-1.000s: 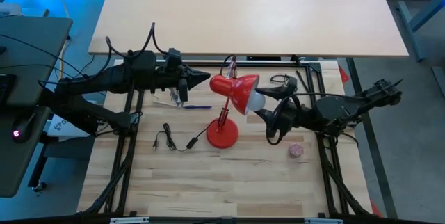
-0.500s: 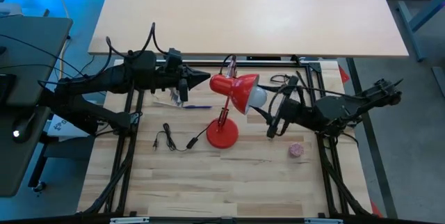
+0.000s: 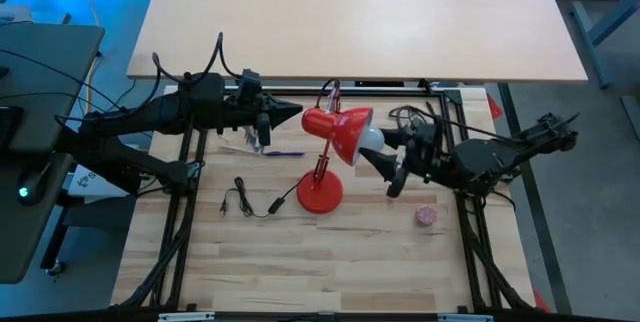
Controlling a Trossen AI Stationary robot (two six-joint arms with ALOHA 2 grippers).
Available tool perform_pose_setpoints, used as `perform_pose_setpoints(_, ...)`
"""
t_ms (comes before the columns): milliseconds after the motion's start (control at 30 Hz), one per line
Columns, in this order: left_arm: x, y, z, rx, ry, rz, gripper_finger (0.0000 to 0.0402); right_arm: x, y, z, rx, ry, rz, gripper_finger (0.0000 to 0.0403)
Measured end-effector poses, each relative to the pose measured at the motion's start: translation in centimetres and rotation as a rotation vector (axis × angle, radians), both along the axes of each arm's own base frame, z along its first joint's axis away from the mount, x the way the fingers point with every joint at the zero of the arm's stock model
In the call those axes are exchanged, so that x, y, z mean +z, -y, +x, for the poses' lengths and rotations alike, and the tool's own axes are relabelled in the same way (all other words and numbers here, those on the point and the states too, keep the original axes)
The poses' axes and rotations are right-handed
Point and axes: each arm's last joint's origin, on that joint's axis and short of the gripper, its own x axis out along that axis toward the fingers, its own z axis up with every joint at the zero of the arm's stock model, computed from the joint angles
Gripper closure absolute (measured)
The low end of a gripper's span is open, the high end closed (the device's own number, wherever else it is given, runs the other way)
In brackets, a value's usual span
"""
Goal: Screw lightbulb
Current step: Insert the lightbulb on the lamp
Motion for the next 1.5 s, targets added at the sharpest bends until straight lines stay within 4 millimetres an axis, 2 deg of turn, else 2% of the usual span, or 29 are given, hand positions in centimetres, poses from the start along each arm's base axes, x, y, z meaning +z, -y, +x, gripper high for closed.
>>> perform_pose_setpoints(133, 0.0, 0.0, 0.0, -0.01, -0.005, 0.026, 0.0401, -0.1, 0.3, 0.2, 0.037, 0.045, 0.131, 0.0148)
perform_pose_setpoints(433, 0.7, 0.4, -1.1, -0.06, 0.024, 0.029, 0.0402, -0.2, 0.3, 0.3, 0.069, 0.071, 0.229, 0.0148)
perform_pose_setpoints(633, 1.1, 0.8, -2.3, -0.091, 0.024, 0.022, 0.0402, -0.2, 0.7, 0.4, 0.06, 0.072, 0.23, 0.0148)
perform_pose_setpoints(800, 0.9, 0.9, -2.5, -0.129, -0.003, 0.034, 0.0401, -0.2, 0.7, 0.4, 0.064, 0.072, 0.23, 0.0148)
perform_pose_setpoints(967, 0.5, -0.2, -2.6, -0.158, -0.048, 0.038, 0.0402, -0.2, 0.6, 0.4, 0.074, 0.071, 0.229, 0.0148)
perform_pose_setpoints(1167, 0.6, -1.7, -2.3, -0.238, -0.011, -0.001, 0.0402, -0.2, 0.6, 0.4, 0.085, 0.067, 0.227, 0.0148)
perform_pose_setpoints(1267, 0.5, -1.8, -2.2, -0.291, -0.01, -0.07, 0.0402, -0.2, 0.6, 0.4, 0.085, 0.064, 0.218, 0.0148)
perform_pose_setpoints(1500, 0.9, -1.8, -1.9, -0.302, 0.039, -0.05, 0.0402, -0.2, 0.6, 0.4, 0.085, 0.059, 0.217, 0.0148)
